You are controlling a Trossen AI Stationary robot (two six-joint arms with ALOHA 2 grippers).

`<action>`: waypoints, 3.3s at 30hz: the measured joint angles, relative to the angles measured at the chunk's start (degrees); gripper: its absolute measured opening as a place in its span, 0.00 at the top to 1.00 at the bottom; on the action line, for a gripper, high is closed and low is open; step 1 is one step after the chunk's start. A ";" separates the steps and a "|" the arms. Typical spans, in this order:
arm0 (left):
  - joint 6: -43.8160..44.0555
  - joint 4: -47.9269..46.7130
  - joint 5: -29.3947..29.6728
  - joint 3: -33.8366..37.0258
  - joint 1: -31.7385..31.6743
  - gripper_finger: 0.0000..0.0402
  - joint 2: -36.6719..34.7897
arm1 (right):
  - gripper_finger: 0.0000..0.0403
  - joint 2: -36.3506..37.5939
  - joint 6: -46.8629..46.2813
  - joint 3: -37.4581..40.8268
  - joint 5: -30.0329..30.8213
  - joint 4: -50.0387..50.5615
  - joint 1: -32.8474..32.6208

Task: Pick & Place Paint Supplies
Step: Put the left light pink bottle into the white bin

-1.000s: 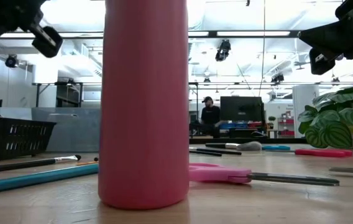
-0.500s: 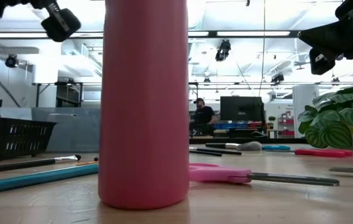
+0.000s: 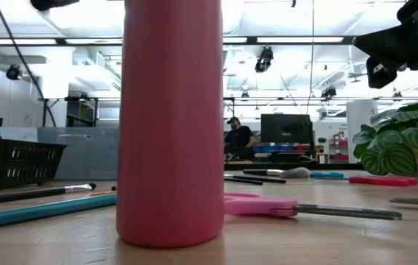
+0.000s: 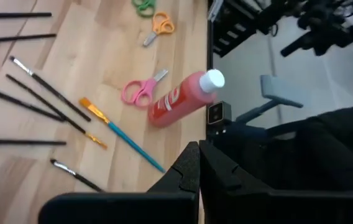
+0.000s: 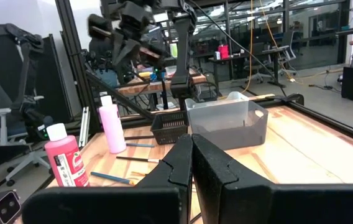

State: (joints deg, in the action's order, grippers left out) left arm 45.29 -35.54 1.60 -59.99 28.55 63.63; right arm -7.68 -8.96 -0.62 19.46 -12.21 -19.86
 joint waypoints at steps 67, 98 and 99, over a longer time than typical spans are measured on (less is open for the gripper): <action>64.15 -18.77 3.45 -6.29 15.71 0.25 10.81 | 0.98 0.00 0.01 0.01 -0.01 0.01 -0.02; 61.44 -41.60 4.42 -27.73 20.44 0.25 32.24 | 0.98 0.00 0.01 0.01 -0.01 0.01 -0.01; 61.45 -41.52 4.45 -27.49 20.50 0.25 32.51 | 0.98 0.00 0.01 0.02 0.00 0.01 0.00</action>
State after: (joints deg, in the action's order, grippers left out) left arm 106.73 -77.06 6.05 -87.48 49.05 96.14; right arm -7.68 -8.95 -0.60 19.46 -12.21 -19.86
